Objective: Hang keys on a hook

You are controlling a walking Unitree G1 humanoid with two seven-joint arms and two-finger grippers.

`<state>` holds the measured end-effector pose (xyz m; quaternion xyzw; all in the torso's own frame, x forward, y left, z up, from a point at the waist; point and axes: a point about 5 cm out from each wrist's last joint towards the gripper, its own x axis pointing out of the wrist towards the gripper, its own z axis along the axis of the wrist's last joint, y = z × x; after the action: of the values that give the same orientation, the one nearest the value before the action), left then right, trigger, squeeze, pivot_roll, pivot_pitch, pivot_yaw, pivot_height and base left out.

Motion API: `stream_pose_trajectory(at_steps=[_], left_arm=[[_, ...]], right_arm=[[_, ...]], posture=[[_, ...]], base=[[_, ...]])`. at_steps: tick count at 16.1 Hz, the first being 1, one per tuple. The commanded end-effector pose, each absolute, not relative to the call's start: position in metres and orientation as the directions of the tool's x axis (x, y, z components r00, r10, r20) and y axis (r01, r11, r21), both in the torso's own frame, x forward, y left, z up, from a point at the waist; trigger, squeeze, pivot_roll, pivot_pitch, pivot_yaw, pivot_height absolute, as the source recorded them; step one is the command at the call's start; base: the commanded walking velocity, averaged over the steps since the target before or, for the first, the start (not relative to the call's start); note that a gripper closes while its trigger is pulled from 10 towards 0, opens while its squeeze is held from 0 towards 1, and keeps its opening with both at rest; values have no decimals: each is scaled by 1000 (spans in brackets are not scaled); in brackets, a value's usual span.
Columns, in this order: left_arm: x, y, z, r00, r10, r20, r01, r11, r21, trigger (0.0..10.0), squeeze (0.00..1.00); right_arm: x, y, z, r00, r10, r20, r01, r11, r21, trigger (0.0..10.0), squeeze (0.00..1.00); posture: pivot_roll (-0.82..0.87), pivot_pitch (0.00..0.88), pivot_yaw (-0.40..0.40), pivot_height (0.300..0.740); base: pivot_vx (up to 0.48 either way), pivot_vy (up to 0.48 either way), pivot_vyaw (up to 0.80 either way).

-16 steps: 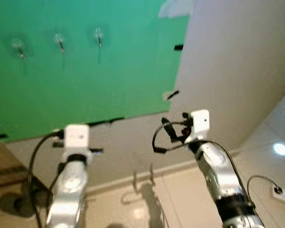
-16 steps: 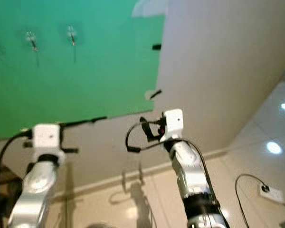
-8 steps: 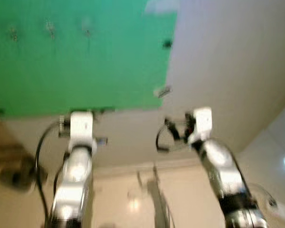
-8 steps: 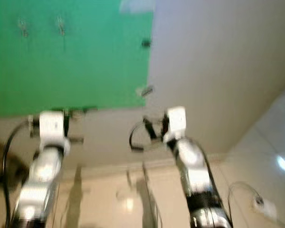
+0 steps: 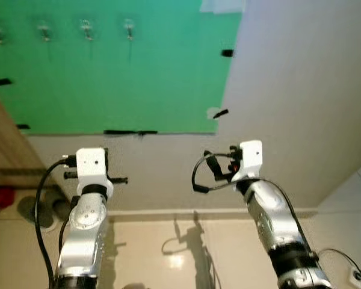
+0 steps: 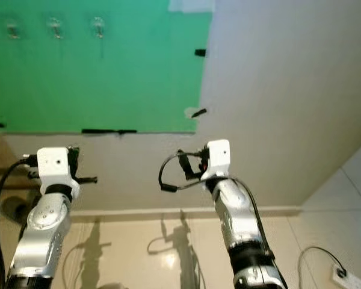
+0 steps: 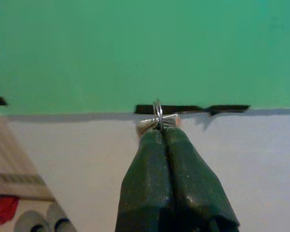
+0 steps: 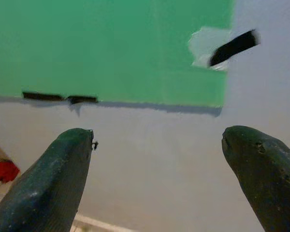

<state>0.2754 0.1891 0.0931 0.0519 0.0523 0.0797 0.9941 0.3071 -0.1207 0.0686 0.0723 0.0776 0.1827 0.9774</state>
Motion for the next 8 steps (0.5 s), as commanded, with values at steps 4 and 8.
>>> stream_pose_trajectory(at_steps=[4, 8], left_arm=[[277, 205, 105, 985, 168, -29, -165, 982, 97, 10000, 0], [272, 209, 109, 986, 164, -15, -161, 981, 112, 10000, 0]], right_arm=[[312, -139, 84, 994, 108, -26, -104, 987, 119, 10000, 0], [313, -126, 77, 979, 192, -62, -187, 978, 90, 10000, 0]], posture=[[63, 0, -23, 740], [93, 0, -32, 740]], base=[[0, 480, 0], [0, 480, 0]])
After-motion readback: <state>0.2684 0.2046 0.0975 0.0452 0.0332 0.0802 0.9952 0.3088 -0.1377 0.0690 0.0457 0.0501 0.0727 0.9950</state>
